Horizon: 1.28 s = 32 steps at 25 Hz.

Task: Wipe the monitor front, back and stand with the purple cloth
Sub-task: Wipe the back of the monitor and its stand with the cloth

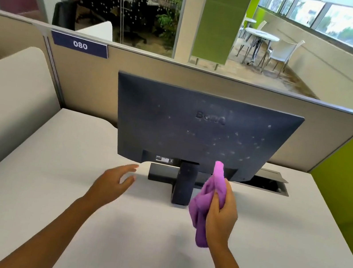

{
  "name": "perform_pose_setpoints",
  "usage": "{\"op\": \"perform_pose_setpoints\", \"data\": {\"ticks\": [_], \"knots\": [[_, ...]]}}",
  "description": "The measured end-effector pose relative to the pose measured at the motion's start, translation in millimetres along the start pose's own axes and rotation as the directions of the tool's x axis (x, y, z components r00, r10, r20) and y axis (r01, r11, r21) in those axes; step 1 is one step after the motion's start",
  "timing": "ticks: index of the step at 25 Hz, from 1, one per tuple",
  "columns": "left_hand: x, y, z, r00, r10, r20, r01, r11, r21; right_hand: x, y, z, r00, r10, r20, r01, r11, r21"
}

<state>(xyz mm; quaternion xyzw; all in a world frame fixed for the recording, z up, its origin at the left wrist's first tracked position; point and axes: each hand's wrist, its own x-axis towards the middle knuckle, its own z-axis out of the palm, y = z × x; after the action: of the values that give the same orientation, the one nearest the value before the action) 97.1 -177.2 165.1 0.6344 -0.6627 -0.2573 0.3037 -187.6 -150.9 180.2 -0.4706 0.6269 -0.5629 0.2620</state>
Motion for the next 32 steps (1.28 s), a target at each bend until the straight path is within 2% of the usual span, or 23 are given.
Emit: {"op": "perform_pose_setpoints", "data": {"ticks": [3,5,8,11,13,14,16,18,24,27,30,32], "knots": [[37.3,26.1,-67.8,0.963,0.072,-0.259,-0.101,0.989,-0.103,31.5,-58.0,38.3,0.955,-0.281,-0.093,0.266,0.953,-0.147],[59.3,40.2,-107.4,0.935,0.065,-0.348,-0.133,0.976,-0.173,46.6,-99.4,64.6,0.909,-0.384,-0.161,0.349,0.913,-0.212],[95.3,55.8,-152.7,0.932,0.057,-0.357,-0.157,0.953,-0.259,68.7,-155.0,113.4,0.829,-0.548,-0.113,0.488,0.806,-0.335],[133.0,62.0,-171.4,0.97,-0.049,-0.239,-0.059,0.904,-0.424,87.5,-195.8,170.4,0.744,-0.667,0.049,0.591,0.621,-0.515],[148.3,62.8,-170.7,0.988,-0.066,-0.14,-0.018,0.848,-0.53,93.6,-213.3,202.7,0.706,-0.68,0.197,0.639,0.492,-0.592],[153.0,62.3,-169.7,0.993,-0.048,-0.111,-0.023,0.825,-0.565,95.0,-219.4,216.9,0.704,-0.642,0.304,0.67,0.459,-0.584],[155.0,60.1,-167.9,0.995,-0.01,-0.095,-0.05,0.796,-0.603,94.2,-222.7,237.6,0.683,-0.516,0.517,0.728,0.43,-0.533],[154.5,58.8,-166.5,0.994,0.0,-0.108,-0.066,0.788,-0.613,92.8,-217.8,247.5,0.636,-0.492,0.595,0.772,0.407,-0.489],[158.6,55.3,-157.8,0.981,0.036,-0.191,-0.142,0.804,-0.577,100.2,-203.7,237.5,0.596,-0.597,0.537,0.793,0.333,-0.51],[157.5,57.0,-154.2,0.964,0.067,-0.258,-0.192,0.844,-0.501,115.0,-192.9,211.0,0.629,-0.6,0.494,0.763,0.355,-0.54],[154.1,59.4,-151.7,0.954,0.057,-0.296,-0.178,0.898,-0.402,137.3,-176.1,173.6,0.685,-0.595,0.421,0.708,0.405,-0.579],[151.3,61.7,-149.2,0.927,0.077,-0.368,-0.183,0.948,-0.261,155.1,-164.3,144.0,0.72,-0.579,0.384,0.669,0.429,-0.607]]}}
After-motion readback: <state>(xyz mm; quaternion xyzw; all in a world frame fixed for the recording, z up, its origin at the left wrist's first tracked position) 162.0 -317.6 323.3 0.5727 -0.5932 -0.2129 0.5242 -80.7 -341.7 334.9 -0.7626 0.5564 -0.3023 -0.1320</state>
